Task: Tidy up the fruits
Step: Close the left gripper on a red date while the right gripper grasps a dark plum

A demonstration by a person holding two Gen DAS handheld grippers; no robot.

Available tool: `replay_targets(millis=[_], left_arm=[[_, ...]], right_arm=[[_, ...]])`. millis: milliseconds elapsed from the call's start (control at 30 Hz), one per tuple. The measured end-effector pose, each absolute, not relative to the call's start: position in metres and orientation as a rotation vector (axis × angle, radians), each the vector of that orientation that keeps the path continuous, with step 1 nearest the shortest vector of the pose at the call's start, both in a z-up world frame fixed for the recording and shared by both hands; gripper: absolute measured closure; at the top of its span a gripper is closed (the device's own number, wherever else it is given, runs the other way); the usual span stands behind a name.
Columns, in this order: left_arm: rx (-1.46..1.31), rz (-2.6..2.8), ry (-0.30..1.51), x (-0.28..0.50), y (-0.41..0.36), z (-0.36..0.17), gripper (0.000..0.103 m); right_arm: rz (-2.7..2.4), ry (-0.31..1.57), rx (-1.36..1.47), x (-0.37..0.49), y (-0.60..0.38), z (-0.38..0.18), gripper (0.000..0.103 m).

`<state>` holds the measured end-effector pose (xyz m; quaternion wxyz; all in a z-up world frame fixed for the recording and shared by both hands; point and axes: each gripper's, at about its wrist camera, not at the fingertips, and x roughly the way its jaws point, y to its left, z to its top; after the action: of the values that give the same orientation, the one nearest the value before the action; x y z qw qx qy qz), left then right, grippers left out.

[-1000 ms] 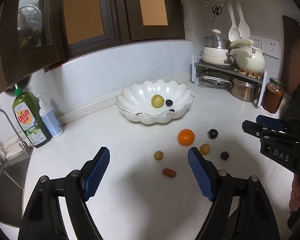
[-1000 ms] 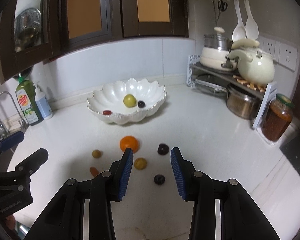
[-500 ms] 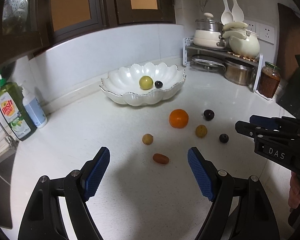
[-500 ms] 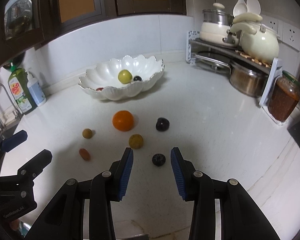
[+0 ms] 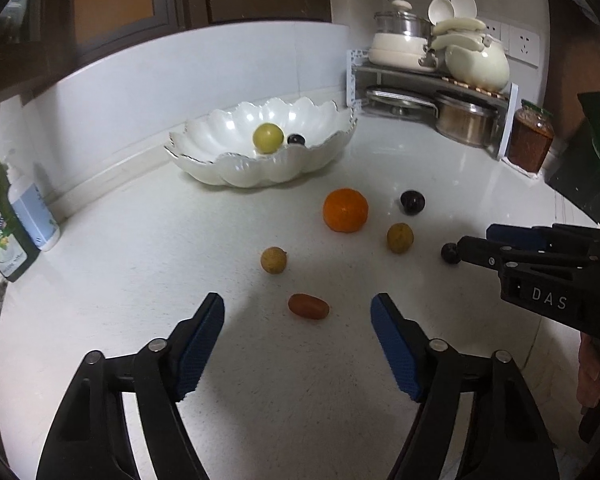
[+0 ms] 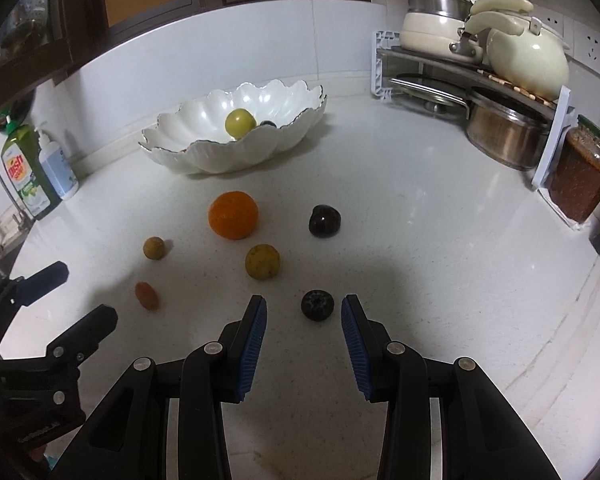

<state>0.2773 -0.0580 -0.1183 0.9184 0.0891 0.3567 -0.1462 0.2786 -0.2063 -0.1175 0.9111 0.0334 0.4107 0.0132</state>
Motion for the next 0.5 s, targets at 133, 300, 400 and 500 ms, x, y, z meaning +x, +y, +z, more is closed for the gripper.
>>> replay_targets(millis=[133, 300, 400, 500], left_arm=[[0.196, -0.316, 0.745, 0.285, -0.060, -0.126, 0.034], [0.202, -0.340, 0.769, 0.294, -0.063, -0.135, 0.039], [0.197, -0.357, 0.791, 0.300, -0.065, -0.141, 0.041], [0.189, -0.363, 0.805, 0.305, -0.065, -0.144, 0.043]], right_arm=[[0.018, 0.850, 0.064, 0.282, -0.206, -0.122, 0.063], [0.002, 0.859, 0.065, 0.289, -0.208, -0.128, 0.063], [-0.006, 0.872, 0.073, 0.293, -0.210, -0.133, 0.063], [-0.007, 0.878, 0.076, 0.297, -0.210, -0.136, 0.063]])
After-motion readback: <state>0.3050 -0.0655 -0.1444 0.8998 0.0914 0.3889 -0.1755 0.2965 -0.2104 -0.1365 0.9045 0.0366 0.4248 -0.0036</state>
